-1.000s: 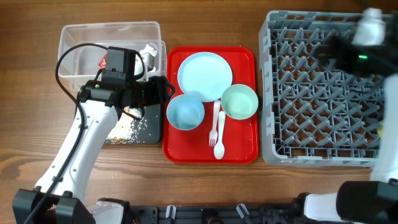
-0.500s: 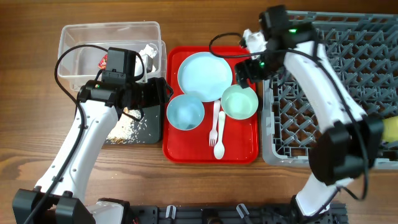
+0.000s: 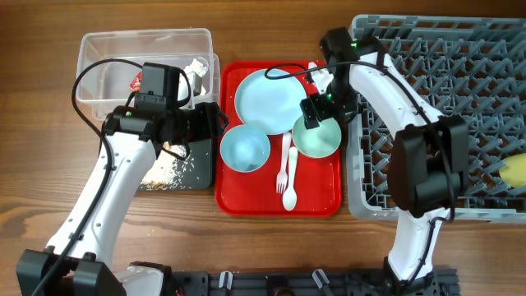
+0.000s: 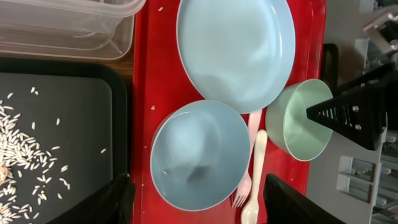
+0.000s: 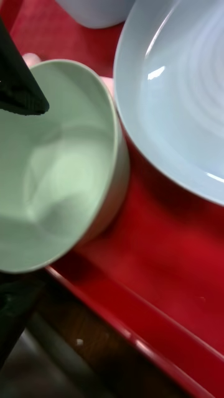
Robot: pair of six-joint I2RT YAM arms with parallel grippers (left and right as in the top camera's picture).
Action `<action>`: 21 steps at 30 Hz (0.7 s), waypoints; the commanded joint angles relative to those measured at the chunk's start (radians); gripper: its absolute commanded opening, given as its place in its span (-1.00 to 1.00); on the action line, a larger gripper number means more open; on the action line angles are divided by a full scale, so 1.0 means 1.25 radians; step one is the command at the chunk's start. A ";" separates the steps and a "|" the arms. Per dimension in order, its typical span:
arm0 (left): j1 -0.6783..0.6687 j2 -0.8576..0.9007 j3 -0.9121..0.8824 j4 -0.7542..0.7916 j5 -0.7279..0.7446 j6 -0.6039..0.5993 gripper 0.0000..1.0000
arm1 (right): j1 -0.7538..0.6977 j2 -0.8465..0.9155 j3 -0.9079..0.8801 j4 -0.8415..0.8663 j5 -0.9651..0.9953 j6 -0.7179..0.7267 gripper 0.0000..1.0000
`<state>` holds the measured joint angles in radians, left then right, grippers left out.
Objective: Sort waste into correct bins and load items into the dishwasher rack
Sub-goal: 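Grasp the green bowl on the red tray with the right gripper, then place the green bowl in the dishwasher rack with the right gripper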
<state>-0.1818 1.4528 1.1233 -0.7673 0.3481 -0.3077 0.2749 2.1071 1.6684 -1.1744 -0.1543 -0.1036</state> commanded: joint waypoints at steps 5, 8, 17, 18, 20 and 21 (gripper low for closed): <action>0.004 -0.013 0.002 -0.002 -0.008 0.013 0.36 | -0.008 0.033 -0.034 -0.020 0.033 0.023 0.00; 0.004 -0.013 0.002 -0.003 -0.008 0.013 0.36 | -0.008 0.033 -0.034 -0.026 0.033 0.028 -0.18; 0.004 -0.013 0.002 -0.003 -0.008 0.013 0.36 | -0.008 0.033 -0.034 -0.028 0.034 0.034 -0.91; 0.004 -0.013 0.002 -0.003 -0.008 0.013 0.36 | -0.008 0.032 -0.034 -0.028 0.034 0.041 -0.91; 0.004 -0.013 0.002 -0.003 -0.008 0.013 0.36 | -0.010 0.023 -0.034 -0.029 0.035 0.044 -0.91; 0.004 -0.013 0.002 -0.004 -0.008 0.013 0.36 | -0.012 0.013 -0.031 -0.030 0.041 0.044 -0.91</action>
<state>-0.1818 1.4528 1.1233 -0.7704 0.3477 -0.3077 0.2668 2.1281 1.6310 -1.2106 -0.1223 -0.0681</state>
